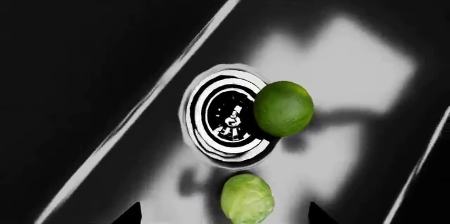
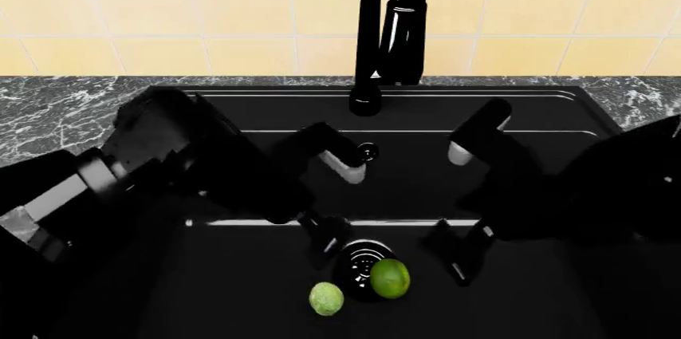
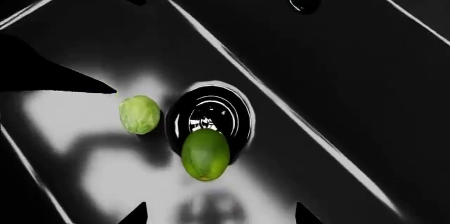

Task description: Pick up the fruits and vegetables and place them in the sink. Turn on the sink faucet to wash them. Then turn the sink off and put them in the tray.

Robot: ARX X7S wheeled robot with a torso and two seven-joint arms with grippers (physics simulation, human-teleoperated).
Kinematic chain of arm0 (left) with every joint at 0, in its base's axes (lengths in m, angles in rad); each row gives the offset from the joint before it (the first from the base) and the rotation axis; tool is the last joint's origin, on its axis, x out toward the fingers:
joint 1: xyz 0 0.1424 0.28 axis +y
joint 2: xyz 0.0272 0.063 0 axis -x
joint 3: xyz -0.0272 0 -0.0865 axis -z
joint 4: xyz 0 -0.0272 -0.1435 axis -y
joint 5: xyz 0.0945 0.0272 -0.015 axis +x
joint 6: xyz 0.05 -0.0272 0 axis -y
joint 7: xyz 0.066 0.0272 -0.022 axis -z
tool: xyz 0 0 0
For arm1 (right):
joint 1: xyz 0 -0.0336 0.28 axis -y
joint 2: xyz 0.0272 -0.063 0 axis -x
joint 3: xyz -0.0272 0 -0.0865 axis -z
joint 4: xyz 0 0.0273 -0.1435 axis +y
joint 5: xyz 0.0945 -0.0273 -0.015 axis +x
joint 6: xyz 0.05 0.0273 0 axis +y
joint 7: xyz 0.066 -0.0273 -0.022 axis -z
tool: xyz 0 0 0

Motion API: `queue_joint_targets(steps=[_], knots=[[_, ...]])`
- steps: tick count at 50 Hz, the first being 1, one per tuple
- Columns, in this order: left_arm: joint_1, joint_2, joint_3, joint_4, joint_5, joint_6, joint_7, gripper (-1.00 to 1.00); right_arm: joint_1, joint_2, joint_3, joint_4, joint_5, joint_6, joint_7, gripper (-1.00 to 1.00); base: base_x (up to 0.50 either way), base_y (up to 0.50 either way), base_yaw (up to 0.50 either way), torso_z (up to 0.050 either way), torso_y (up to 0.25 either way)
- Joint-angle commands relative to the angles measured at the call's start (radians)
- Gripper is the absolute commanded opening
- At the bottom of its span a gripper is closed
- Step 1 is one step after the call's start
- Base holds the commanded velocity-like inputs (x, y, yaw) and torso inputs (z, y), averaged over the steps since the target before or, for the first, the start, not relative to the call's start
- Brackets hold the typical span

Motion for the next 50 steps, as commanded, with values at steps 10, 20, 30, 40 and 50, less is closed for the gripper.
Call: queue_joint_targets(steps=[10,20,30,40,50], knots=[[-0.016,-0.193,-0.342,0.110,-0.398,-0.055,-0.433,1.00,0.028,0.163,0.144,-0.032,0.165,-0.070,0.160,1.00,0.00,0.00,0.00,0.000,0.000],[-0.021,-0.275,-0.431,0.146,-0.521,-0.018,-0.569,1.00,0.071,0.199,0.193,-0.044,0.248,-0.083,0.247,1.00,0.00,0.00,0.00,0.000,0.000],[-0.011,-0.347,-0.509,0.197,-0.636,0.051,-0.720,1.00,0.056,0.123,0.220,0.007,0.225,-0.194,0.353,1.00,0.00,0.00,0.00,0.000,0.000],[-0.023,-0.400,-0.563,0.254,-0.724,0.103,-0.843,1.00,0.055,0.065,0.229,0.078,0.108,-0.293,0.354,1.00,0.00,0.00,0.00,0.000,0.000],[-0.050,-0.451,-0.578,0.286,-0.787,0.101,-0.920,1.00,0.098,-0.057,0.208,0.271,-0.085,-0.408,0.323,1.00,0.00,0.00,0.00,0.000,0.000]])
